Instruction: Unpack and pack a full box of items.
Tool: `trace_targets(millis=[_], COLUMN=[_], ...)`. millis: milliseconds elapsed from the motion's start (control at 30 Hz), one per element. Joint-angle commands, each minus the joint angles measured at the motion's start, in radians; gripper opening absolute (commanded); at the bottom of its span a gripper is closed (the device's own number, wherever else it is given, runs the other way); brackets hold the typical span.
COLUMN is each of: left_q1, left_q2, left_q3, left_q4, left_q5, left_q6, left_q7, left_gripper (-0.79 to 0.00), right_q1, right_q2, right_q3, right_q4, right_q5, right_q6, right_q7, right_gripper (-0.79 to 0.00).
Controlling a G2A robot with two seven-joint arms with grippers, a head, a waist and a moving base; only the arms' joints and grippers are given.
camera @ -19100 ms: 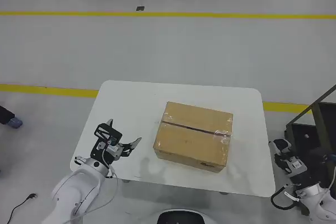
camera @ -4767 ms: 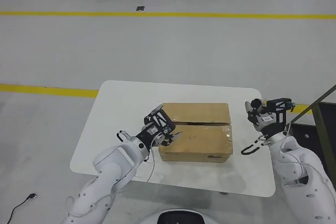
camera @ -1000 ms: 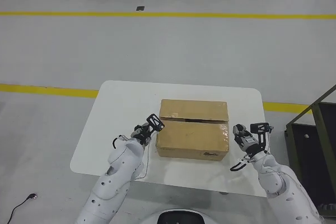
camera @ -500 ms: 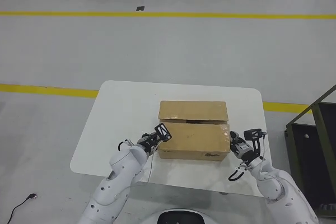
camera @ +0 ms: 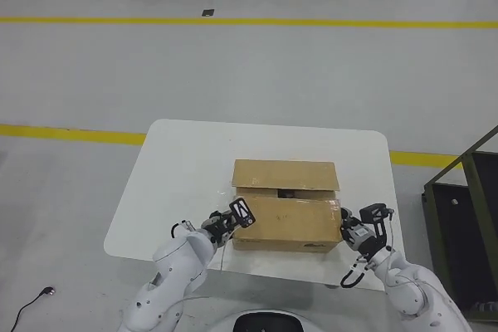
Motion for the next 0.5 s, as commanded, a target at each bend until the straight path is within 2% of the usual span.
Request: trace_targets(millis=[0, 33, 67, 133, 167, 267, 300, 467], left_q1=[0.017, 0.024, 0.032, 0.037, 0.041, 0.047, 0.050, 0.064], left_q2=[0.003, 0.005, 0.006, 0.008, 0.009, 0.013, 0.013, 0.017], left_q3=[-0.010, -0.016, -0.023, -0.030, -0.034, -0.047, -0.053, -0.081], left_q4=[-0.019, -0.027, -0.034, -0.045, -0.051, -0.071, -0.077, -0.122], left_q5=[-0.001, -0.002, 0.000, 0.011, 0.013, 0.026, 0.024, 0.033], left_q6=[-0.005, -0.002, 0.004, 0.010, 0.016, 0.029, 0.036, 0.067], left_q7=[-0.003, -0.005, -0.008, -0.007, -0.006, -0.008, -0.009, -0.024], left_gripper=[-0.465, -0.108, 0.000, 0.000, 0.000, 0.000, 0.000, 0.000], right_q1=[-0.021, -0.030, -0.041, -0.051, -0.056, -0.066, -0.070, -0.093], right_q2=[0.001, 0.002, 0.003, 0.003, 0.003, 0.004, 0.005, 0.008], right_q3=[0.008, 0.011, 0.014, 0.017, 0.020, 0.028, 0.033, 0.066], right_q4=[-0.019, -0.027, -0.038, -0.047, -0.050, -0.061, -0.064, -0.087], right_q5=[0.003, 0.002, -0.007, -0.012, -0.015, -0.028, -0.029, -0.040], right_q6=[0.000, 0.001, 0.002, 0.004, 0.010, 0.019, 0.020, 0.032], right_q7=[-0.002, -0.002, -0.002, -0.006, -0.009, -0.018, -0.021, -0.034], right_gripper=[-0.785, -0.785, -0.785, -0.705, -0.616, -0.573, -0.526, -0.465])
